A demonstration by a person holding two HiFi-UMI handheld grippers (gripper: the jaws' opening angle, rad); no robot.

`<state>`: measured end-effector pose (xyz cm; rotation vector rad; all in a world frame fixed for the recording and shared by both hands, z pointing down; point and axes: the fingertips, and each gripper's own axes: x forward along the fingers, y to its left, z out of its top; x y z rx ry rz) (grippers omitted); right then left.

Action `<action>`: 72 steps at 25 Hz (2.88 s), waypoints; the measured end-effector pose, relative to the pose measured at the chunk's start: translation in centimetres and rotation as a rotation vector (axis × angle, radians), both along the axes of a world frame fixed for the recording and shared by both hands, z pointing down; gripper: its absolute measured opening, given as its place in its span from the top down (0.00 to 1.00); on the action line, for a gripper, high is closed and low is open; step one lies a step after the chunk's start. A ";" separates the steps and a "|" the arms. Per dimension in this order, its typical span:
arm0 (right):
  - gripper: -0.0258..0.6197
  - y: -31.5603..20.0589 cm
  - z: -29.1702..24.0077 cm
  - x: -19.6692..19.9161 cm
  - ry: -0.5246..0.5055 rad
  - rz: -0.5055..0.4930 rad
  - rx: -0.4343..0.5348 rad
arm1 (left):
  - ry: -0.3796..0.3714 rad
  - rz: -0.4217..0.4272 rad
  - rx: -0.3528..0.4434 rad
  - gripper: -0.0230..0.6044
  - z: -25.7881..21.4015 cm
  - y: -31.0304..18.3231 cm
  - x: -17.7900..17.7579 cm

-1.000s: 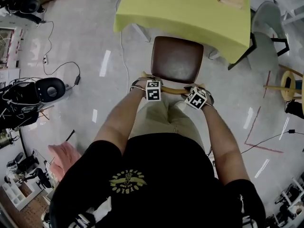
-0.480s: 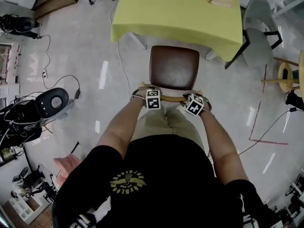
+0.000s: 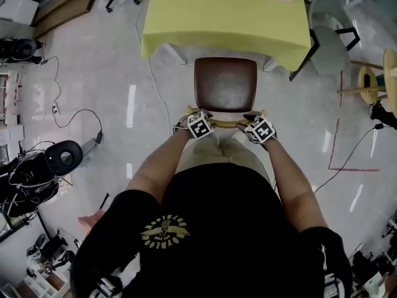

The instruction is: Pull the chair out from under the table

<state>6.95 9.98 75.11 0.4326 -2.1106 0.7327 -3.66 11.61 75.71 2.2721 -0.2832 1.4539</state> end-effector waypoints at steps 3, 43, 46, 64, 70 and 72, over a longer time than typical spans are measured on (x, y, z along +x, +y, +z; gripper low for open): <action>0.87 -0.9 -1.4 0.7 -0.012 0.072 0.057 | -0.005 -0.115 0.053 0.83 -0.7 -1.8 -1.1; 0.94 -11.8 -25.2 1.9 -0.360 0.399 0.436 | 0.567 -0.631 0.567 0.95 -30.1 -14.6 -4.1; 0.94 -12.4 -26.8 2.1 -0.385 0.405 0.459 | 0.584 -0.642 0.598 0.95 -31.6 -15.4 -4.2; 0.94 -14.0 -37.8 4.5 -0.539 0.356 0.640 | 0.798 -0.639 0.804 0.95 -43.5 -15.6 -1.0; 0.94 -14.2 -41.0 5.7 -0.568 0.343 0.684 | 0.752 -0.666 0.849 0.95 -45.9 -15.5 -1.0; 0.94 -14.1 -42.1 6.0 -0.576 0.331 0.700 | 0.719 -0.671 0.874 0.95 -46.7 -15.4 -1.1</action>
